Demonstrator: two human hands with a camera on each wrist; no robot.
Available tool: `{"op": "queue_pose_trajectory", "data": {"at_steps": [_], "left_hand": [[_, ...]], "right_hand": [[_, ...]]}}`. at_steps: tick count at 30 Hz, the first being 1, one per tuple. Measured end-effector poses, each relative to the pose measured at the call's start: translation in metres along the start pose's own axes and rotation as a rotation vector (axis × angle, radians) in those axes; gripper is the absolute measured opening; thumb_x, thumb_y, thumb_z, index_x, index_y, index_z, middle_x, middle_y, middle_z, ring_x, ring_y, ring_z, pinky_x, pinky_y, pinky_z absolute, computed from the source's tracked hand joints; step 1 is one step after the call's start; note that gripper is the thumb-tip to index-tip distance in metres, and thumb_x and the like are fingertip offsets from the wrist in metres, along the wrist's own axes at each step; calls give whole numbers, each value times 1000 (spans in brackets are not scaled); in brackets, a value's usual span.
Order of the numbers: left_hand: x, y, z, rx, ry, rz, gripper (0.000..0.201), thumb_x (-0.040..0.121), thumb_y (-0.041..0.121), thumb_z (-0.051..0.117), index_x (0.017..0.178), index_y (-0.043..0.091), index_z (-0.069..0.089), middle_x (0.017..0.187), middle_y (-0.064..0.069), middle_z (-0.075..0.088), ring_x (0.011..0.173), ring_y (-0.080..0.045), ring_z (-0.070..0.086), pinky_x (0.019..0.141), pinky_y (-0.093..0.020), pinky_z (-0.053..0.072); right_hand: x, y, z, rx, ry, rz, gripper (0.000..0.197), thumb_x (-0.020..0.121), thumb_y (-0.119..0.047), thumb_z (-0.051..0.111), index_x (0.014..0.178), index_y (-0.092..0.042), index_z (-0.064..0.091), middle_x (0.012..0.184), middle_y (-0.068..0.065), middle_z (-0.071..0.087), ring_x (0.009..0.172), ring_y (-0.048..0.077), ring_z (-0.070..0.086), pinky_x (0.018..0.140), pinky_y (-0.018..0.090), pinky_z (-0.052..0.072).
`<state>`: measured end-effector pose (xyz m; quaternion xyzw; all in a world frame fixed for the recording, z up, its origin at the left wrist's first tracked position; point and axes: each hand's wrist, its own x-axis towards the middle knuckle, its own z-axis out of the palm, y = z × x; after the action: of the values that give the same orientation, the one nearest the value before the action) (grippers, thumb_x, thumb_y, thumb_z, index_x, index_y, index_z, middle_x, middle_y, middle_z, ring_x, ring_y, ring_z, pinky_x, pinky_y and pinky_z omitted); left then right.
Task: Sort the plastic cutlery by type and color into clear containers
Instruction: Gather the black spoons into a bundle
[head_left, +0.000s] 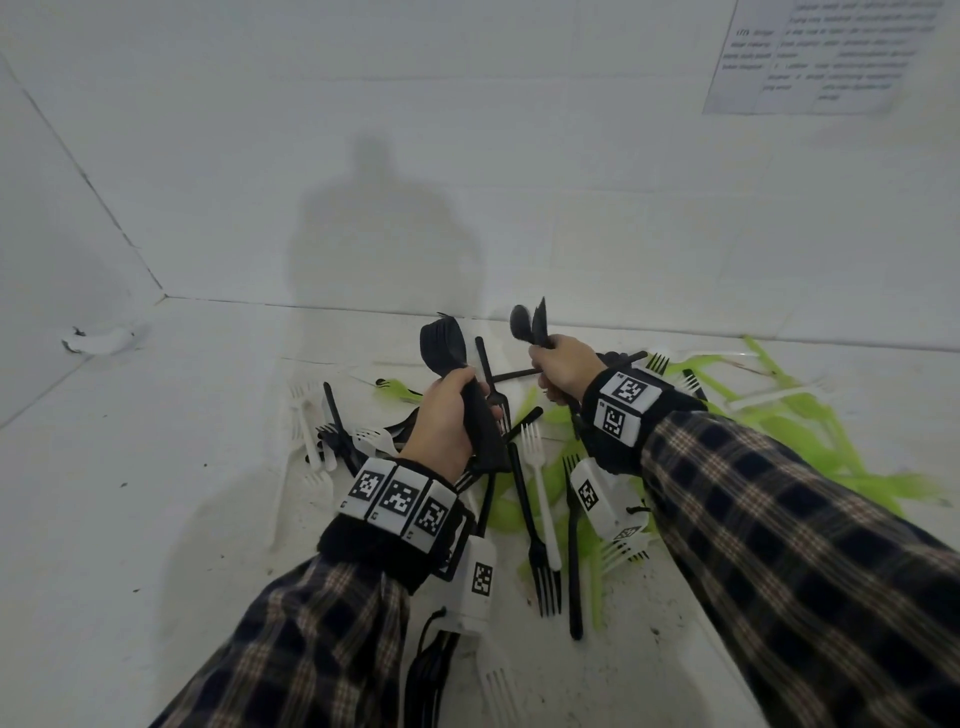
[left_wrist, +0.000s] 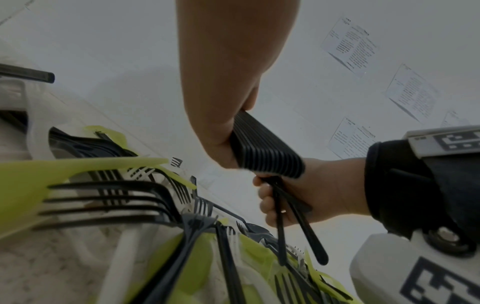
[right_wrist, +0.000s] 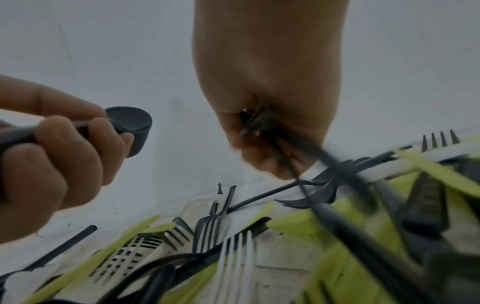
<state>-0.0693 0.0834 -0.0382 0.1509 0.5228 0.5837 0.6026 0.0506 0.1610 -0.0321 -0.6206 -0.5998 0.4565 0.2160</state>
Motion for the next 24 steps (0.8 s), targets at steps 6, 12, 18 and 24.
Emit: {"op": "queue_pose_trajectory", "data": {"at_steps": [6, 12, 18, 24], "left_hand": [[-3, -4, 5, -34, -15, -29, 18, 97, 16, 44, 79, 10, 45, 66, -2, 44, 54, -16, 41, 41, -17, 40], [3, -9, 10, 10, -28, -64, 18, 96, 21, 46, 80, 11, 46, 67, -2, 46, 53, -17, 46, 46, -23, 42], [9, -12, 14, 12, -50, -94, 15, 94, 25, 50, 92, 11, 46, 72, -1, 49, 44, -16, 51, 49, -25, 41], [8, -13, 22, 38, -66, -86, 15, 96, 24, 47, 94, 9, 44, 72, -1, 47, 53, -18, 48, 47, -24, 42]], "right_hand": [[2, 2, -7, -40, 127, 22, 19, 91, -14, 45, 99, -1, 56, 64, 3, 45, 51, 17, 39, 48, 25, 34], [9, 7, -15, 80, 278, 193, 26, 91, -11, 44, 114, 2, 50, 94, 14, 55, 84, 28, 55, 78, 39, 50], [10, 22, -42, 45, 549, 223, 36, 98, -21, 40, 129, -2, 41, 126, 19, 55, 115, 34, 53, 90, 37, 42], [15, 43, -68, -304, 337, 263, 21, 93, -13, 46, 78, 0, 51, 84, 9, 52, 86, 23, 47, 73, 31, 41]]}}
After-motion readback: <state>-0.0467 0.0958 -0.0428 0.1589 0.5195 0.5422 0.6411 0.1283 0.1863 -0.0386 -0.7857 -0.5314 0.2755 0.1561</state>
